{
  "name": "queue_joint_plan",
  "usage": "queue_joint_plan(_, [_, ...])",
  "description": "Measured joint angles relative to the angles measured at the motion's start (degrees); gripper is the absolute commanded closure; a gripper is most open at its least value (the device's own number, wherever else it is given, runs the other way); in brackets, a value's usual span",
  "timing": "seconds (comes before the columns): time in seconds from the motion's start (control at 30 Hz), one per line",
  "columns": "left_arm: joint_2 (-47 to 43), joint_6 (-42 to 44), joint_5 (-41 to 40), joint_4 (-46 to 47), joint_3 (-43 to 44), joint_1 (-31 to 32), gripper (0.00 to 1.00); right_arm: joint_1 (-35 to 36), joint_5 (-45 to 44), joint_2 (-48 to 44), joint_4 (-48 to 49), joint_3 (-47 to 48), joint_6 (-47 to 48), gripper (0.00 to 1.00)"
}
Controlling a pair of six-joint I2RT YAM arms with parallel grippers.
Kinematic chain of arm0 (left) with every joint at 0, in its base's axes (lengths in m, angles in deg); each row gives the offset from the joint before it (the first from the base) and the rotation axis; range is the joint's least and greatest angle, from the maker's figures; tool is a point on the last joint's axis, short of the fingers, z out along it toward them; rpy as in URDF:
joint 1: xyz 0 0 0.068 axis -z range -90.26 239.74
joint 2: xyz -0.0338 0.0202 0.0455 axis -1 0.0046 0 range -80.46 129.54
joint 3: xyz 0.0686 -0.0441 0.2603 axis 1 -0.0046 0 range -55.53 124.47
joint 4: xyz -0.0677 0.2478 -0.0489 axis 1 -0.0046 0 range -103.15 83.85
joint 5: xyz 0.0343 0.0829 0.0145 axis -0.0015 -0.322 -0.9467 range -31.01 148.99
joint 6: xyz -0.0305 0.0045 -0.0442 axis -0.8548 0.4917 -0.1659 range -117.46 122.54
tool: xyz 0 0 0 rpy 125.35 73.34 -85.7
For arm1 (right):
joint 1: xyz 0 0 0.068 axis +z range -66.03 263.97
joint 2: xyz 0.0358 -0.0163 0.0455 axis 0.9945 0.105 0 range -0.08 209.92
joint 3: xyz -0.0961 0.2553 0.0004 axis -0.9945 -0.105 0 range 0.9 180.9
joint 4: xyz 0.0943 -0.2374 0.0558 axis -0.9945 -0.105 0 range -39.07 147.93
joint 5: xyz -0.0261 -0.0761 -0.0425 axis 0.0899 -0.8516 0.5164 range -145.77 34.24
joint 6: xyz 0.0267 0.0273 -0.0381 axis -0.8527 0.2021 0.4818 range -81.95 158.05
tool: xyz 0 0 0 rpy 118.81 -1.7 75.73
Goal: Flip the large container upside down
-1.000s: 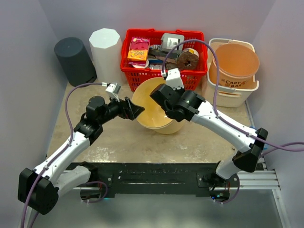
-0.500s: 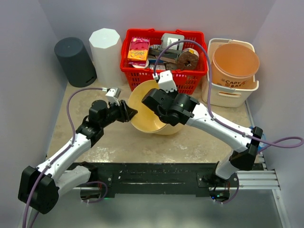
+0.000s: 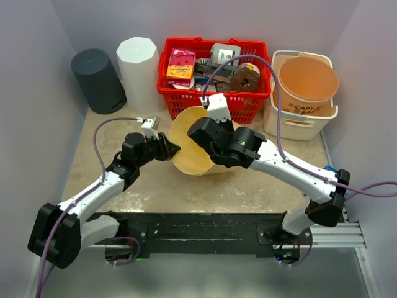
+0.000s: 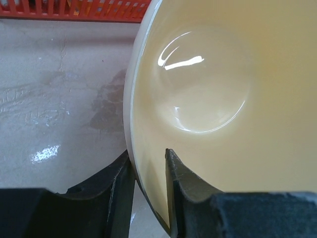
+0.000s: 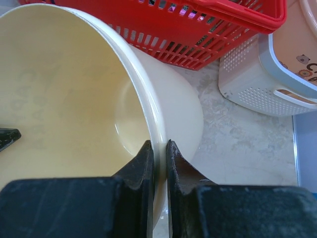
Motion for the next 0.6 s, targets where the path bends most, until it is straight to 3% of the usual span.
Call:
queue_joint_plan(0.3, [4.1,-0.3,0.1,4.0,-1.8,0.0,0.69,0.7,3.2,-3.2,6.9,-5.0,0.2,0.78])
queue_joint_plan(0.6, [7.1,-0.3,0.4,4.7,-4.3,0.0,0.69,1.1,7.9,-4.9,11.8,-10.4,0.5,0.75])
